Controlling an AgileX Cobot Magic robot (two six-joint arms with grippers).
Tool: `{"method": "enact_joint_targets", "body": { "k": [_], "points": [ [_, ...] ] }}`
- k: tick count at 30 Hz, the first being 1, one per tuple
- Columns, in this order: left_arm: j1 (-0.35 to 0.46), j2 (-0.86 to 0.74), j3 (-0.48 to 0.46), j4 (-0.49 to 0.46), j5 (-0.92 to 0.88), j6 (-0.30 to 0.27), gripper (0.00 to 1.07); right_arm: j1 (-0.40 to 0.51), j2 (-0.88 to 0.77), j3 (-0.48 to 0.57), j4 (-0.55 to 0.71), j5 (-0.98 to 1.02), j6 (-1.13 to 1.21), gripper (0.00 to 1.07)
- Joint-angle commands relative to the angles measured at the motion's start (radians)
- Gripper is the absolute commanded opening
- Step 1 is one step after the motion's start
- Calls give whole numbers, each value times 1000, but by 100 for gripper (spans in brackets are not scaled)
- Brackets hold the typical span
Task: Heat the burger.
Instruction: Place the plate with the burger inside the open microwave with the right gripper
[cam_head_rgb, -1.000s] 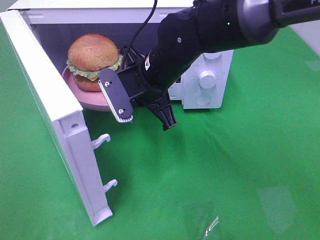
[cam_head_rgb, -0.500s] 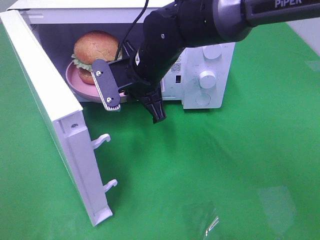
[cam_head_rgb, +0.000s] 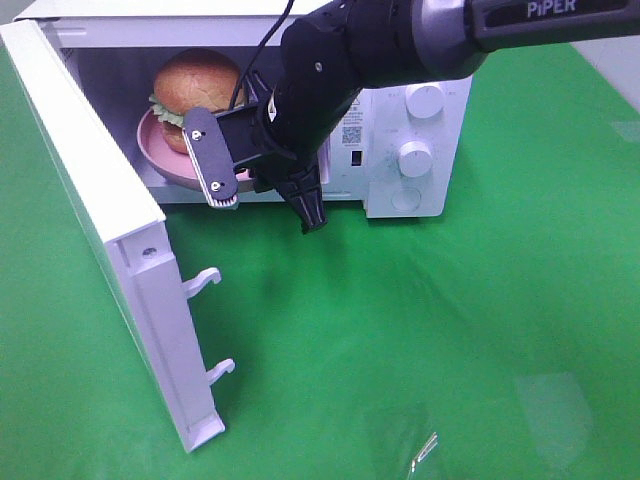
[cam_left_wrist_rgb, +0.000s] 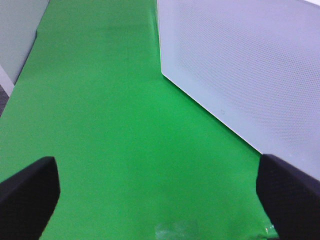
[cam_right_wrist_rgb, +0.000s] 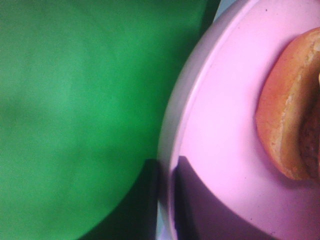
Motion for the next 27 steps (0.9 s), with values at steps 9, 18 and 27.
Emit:
{"method": "enact_joint_targets", "body": {
  "k": [9, 18, 27],
  "points": [
    [-5, -17, 1, -5, 4, 0, 100, -10, 47, -85, -14, -34, 35, 0],
    [-5, -17, 1, -5, 4, 0, 100, -13, 94, -160, -19, -3, 70, 0],
    [-5, -17, 1, -5, 4, 0, 100, -36, 111, -169, -19, 0, 72, 0]
  ]
}}
